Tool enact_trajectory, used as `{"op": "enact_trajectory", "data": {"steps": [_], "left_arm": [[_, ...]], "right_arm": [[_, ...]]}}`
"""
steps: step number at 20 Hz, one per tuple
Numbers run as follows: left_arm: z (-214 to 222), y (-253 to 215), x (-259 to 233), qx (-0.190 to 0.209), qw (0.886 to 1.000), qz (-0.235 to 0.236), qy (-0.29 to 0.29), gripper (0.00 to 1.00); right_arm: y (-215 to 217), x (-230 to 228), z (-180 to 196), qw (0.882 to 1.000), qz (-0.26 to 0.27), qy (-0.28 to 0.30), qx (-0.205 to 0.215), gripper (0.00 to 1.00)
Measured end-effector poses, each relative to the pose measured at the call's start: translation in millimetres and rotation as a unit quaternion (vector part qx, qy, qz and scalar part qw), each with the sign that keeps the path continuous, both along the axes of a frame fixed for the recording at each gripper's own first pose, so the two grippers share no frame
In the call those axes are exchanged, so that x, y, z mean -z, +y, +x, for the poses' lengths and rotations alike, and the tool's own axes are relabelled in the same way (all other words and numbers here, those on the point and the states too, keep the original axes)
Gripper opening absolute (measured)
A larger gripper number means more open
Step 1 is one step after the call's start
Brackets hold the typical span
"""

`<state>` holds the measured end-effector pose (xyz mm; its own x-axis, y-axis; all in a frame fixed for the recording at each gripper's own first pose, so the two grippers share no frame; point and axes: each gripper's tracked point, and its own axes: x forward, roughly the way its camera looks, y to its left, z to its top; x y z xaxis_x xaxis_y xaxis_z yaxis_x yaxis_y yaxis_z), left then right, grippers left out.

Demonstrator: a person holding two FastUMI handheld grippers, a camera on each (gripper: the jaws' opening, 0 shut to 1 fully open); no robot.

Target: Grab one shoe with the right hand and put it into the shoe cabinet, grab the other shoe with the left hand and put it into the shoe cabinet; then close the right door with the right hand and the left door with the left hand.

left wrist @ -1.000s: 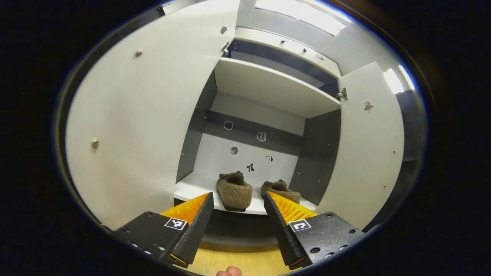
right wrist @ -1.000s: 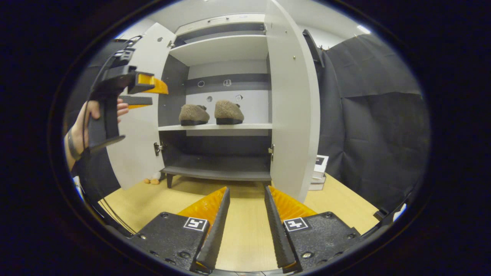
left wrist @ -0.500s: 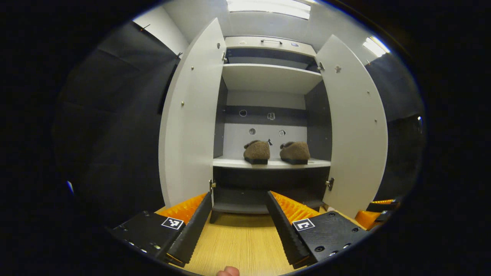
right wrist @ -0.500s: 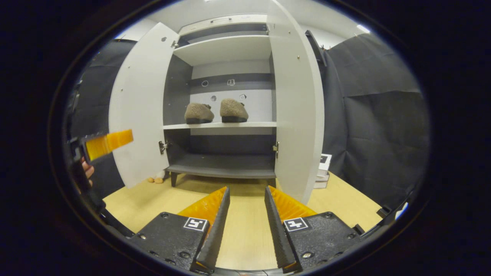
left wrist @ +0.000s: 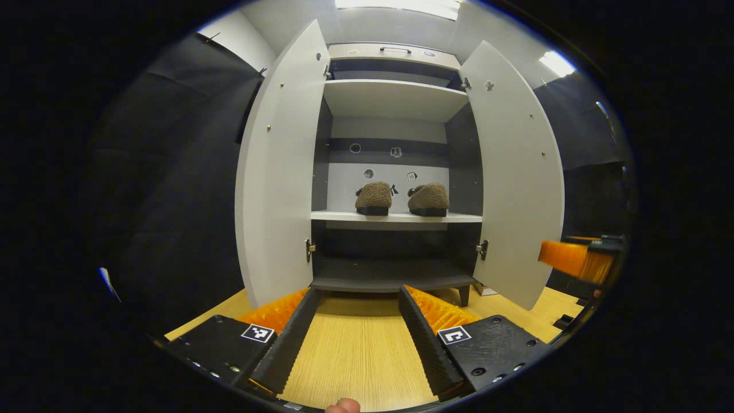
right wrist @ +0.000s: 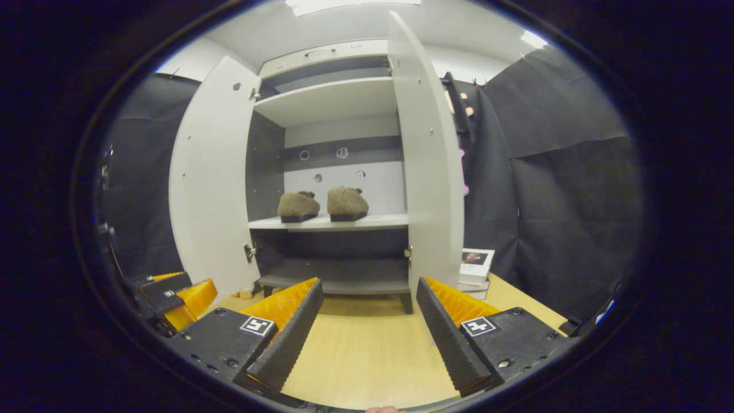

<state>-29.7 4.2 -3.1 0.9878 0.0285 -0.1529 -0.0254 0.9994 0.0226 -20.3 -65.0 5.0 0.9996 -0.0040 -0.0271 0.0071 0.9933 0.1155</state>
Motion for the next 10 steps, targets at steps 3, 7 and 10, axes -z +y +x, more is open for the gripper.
{"op": "enact_trajectory", "data": {"steps": [3,7,10], "left_arm": [[3,-3,-1,0.003,1.0,-0.01,-0.004,0.88],[4,-4,-1,0.005,1.0,-0.005,-0.007,0.88],[4,-3,0,0.005,1.0,-0.001,-0.006,0.88]], "right_arm": [[-47,-58,-8,0.998,-0.003,-0.047,0.029,1.0],[-120,-121,-12,0.993,0.008,-0.088,0.08,1.0],[-182,-144,-3,0.985,-0.015,-0.094,0.142,1.0]]}}
